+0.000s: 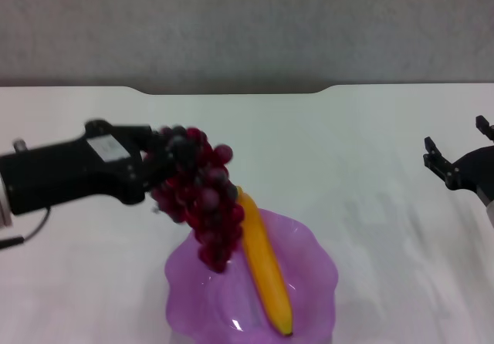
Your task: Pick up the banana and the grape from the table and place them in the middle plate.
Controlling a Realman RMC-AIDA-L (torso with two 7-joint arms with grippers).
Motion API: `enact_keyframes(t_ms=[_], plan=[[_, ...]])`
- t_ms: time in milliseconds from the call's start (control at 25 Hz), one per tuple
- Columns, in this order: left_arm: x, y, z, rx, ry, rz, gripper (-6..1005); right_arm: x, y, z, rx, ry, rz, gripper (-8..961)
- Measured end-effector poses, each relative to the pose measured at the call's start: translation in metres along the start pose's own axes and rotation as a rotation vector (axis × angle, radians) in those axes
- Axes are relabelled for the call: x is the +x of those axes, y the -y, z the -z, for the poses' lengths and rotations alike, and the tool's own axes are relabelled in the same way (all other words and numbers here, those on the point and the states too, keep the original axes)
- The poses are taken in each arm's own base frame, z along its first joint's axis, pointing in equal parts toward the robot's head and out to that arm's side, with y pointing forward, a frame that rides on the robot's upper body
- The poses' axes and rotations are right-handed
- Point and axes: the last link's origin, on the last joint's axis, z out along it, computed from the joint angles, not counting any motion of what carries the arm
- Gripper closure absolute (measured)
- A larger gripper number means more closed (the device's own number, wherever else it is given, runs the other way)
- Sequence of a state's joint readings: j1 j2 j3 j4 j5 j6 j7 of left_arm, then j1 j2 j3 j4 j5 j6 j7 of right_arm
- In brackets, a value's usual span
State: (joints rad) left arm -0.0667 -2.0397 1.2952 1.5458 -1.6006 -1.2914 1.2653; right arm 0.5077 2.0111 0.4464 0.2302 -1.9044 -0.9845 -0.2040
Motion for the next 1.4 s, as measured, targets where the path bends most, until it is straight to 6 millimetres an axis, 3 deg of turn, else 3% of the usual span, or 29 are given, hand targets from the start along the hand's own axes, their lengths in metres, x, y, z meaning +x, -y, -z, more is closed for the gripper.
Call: enact_keyframes(t_ms=[200,440,680,920,1400], plan=[[-0.032,0.001,-0.016,-0.054,-0.027,0.082,842,0.000,0.001,0.000,0.003,-0.001,0.000,61],[-0.065,0.005,-0.040,-0.026,0.010,0.021,842,0.000,0.003,-0.001,0.006,-0.001,0.005,61],[-0.098,0.007,-0.046,0.027,0.051,0.017,844,-0.001,0.001,-0.002,0.000,0.003,0.007,61],[-0.114,-0.001,-0.040,0.012,0.051,0.021,844,-0.001,0.003,-0.002,0.006,-0.001,0.008,61],[-0.128,-0.012,-0.041,-0.002,-0.003,-0.039,846,0.001,0.004,-0.003,0.006,-0.015,0.010,61]])
